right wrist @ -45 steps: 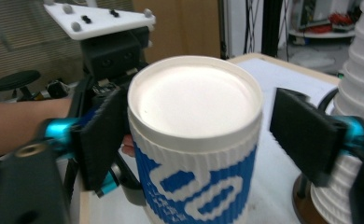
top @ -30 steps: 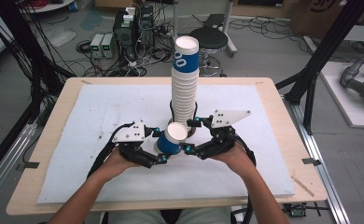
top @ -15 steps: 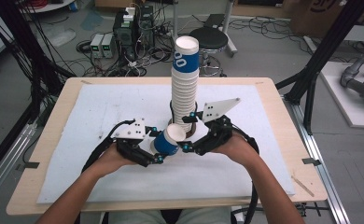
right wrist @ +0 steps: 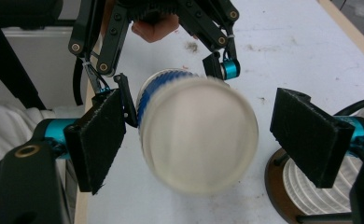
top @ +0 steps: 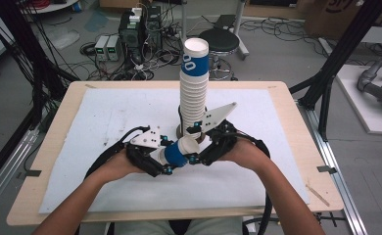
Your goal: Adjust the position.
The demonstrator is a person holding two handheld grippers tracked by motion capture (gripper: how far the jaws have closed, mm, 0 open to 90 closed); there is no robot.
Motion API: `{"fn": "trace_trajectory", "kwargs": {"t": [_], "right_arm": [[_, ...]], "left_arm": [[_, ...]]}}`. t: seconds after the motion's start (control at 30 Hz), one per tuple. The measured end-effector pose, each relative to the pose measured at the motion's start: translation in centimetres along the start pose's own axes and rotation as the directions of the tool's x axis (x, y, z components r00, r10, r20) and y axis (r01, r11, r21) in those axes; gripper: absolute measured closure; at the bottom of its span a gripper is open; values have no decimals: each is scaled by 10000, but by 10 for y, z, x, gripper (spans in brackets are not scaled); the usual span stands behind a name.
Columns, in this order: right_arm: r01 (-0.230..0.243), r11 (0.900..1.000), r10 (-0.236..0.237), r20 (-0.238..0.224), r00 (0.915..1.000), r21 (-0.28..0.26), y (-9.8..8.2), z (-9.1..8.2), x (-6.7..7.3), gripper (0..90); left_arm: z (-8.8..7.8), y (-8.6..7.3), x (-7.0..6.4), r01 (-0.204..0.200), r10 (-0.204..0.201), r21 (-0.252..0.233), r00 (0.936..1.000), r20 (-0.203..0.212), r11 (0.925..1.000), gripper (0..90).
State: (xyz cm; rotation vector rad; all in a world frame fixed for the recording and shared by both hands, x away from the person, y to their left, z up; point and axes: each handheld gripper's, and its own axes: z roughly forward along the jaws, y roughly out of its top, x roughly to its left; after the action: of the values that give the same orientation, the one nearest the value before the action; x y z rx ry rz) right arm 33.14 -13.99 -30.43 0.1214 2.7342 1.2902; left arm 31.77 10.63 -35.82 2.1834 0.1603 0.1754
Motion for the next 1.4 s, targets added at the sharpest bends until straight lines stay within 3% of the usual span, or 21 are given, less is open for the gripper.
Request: {"fn": "trace_trajectory", "kwargs": {"t": [0.33,0.47,0.57,0.73,0.9,1.0,1.17,1.4], "right_arm": [[78,9948,-40,-374,9993,1017,-1,17,-3,187],[349,9921,-280,-582,9979,1208,-1,21,-3,266],[305,9915,-201,-830,9963,1261,-2,21,-5,282],[168,9932,-50,-1016,9948,1156,-4,17,-7,280],[28,9964,64,-1084,9941,850,-9,13,-9,280],[-138,9978,205,-1032,9945,653,-14,9,-11,280],[-532,9985,541,-921,9943,122,-24,2,-13,280],[-1025,9918,967,-750,9925,-769,-41,-8,-12,280]], "left_arm": [[1,2,-1,-175,173,-227,9998,-79,9996,258],[1,2,-1,-174,176,-180,9998,86,9997,257],[2,1,-1,-221,224,-152,9996,177,9996,256],[3,-2,0,98,-80,-751,9997,246,9971,222],[1,-8,1,716,-688,-1568,9974,233,9850,178],[-1,-11,1,700,-678,-1769,9975,182,9817,177],[-3,-14,0,734,-736,-2320,9973,79,9699,178],[-7,-19,1,952,-969,-3174,9952,105,9435,177]]}}
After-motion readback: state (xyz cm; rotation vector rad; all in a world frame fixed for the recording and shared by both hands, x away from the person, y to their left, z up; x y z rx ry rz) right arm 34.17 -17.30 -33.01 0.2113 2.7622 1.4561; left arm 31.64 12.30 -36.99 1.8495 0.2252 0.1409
